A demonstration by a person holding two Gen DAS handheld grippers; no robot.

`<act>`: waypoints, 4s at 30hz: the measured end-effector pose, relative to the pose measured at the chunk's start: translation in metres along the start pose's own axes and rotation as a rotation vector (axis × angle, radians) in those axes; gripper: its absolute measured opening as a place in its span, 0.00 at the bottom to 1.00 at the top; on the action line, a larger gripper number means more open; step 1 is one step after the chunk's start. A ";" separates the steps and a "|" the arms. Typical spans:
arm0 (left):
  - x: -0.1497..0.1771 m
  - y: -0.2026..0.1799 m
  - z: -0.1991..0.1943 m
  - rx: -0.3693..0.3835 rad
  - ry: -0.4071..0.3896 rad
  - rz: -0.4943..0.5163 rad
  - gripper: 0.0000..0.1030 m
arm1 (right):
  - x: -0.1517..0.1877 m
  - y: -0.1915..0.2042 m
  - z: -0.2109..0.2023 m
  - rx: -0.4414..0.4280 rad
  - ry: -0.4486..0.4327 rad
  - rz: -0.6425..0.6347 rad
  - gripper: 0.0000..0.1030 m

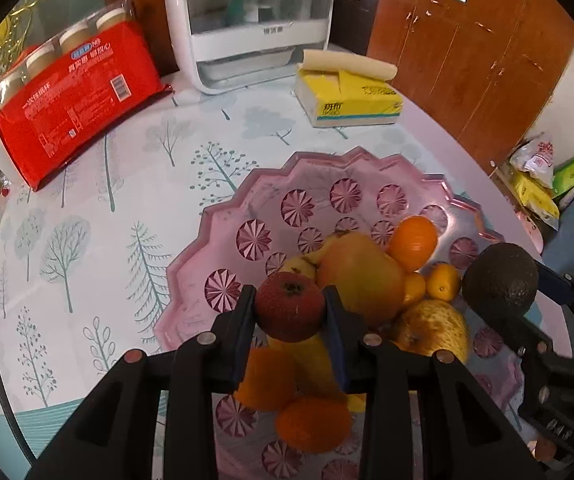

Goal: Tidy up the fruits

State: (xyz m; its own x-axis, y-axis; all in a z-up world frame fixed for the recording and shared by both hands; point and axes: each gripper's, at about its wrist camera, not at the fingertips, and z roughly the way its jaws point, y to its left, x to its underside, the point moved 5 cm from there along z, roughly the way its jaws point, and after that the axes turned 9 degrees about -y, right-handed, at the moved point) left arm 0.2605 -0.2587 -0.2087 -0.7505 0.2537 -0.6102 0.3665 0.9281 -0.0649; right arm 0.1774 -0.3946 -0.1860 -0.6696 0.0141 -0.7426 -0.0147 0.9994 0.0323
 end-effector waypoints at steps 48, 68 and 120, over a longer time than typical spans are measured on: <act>0.101 0.069 -0.279 -0.242 -0.199 -0.193 0.95 | -0.014 0.112 -0.187 -0.051 -0.002 0.095 0.62; 0.138 0.080 -0.323 -0.263 -0.242 -0.280 0.95 | -0.006 0.162 -0.234 -0.064 -0.050 -0.006 0.68; 0.180 0.104 -0.338 -0.394 -0.146 -0.334 0.96 | 0.016 0.211 -0.232 -0.123 0.017 -0.099 0.68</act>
State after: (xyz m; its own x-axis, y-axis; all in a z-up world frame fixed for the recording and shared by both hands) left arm -0.0220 -0.0241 -0.0588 -0.6967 -0.0871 -0.7121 -0.1339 0.9909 0.0098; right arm -0.0091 -0.1908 -0.0358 -0.6728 -0.0861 -0.7348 -0.1713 0.9843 0.0416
